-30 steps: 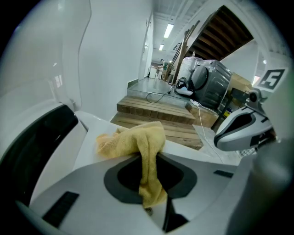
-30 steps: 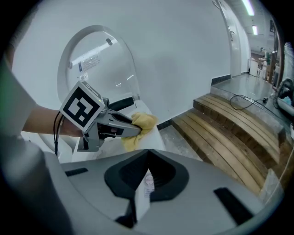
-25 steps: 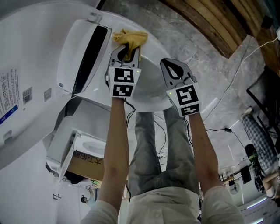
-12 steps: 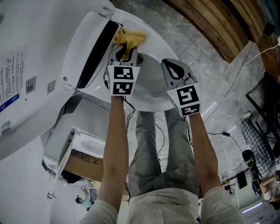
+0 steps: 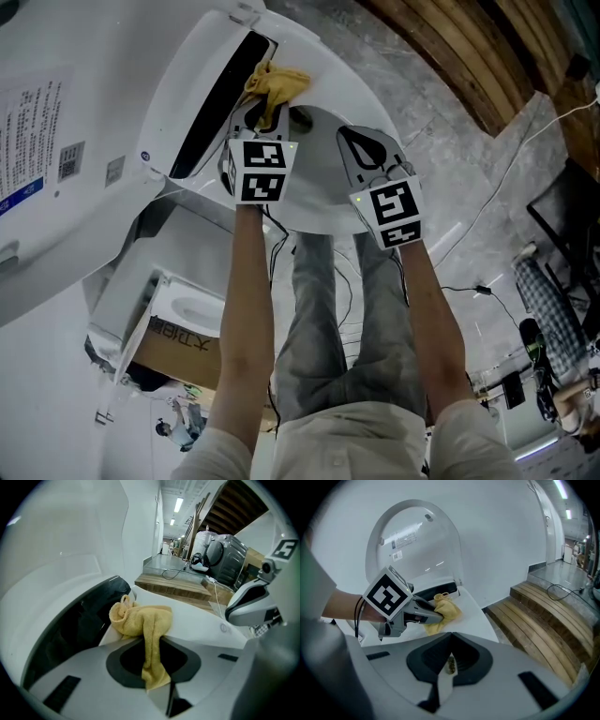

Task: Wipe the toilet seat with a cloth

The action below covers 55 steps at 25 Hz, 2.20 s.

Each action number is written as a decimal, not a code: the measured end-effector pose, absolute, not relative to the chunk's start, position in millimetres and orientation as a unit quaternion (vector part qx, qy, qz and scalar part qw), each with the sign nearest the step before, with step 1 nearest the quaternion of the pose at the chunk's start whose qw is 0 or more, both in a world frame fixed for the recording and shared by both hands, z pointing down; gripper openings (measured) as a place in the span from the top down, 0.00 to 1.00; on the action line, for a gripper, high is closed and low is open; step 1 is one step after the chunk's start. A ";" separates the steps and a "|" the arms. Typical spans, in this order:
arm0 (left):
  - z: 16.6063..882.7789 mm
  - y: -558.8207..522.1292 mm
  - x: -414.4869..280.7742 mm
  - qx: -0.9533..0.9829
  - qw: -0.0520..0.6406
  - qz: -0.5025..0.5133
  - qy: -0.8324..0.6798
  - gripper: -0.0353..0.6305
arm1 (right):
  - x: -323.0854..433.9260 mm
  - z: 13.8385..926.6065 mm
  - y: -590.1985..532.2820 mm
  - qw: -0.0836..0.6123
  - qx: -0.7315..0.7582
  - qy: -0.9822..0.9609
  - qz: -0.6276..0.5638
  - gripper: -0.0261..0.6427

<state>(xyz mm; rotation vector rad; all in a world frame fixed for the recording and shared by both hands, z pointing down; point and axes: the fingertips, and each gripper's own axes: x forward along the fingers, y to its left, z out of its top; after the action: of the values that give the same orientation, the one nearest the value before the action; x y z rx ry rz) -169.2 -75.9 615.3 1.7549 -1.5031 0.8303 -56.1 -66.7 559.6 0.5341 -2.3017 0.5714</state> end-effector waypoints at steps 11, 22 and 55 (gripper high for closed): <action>617.1 -40.9 -183.1 0.665 0.337 0.330 -0.579 0.82 | -60.0 560.1 -42.3 0.356 0.193 -0.889 0.213 0.95; 616.6 6.5 -199.5 0.648 0.338 0.340 -0.593 0.82 | -58.2 558.5 -10.3 0.361 0.183 -0.891 0.208 0.95; 619.4 138.6 -158.9 0.581 0.389 0.348 -0.624 0.82 | -30.1 542.3 51.0 0.375 0.106 -0.900 0.196 0.95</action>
<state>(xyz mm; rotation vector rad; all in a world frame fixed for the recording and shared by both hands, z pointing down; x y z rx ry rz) -158.9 138.6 619.4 1.4774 -1.5880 0.8855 -30.1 51.0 542.3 0.2722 -2.3029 0.5026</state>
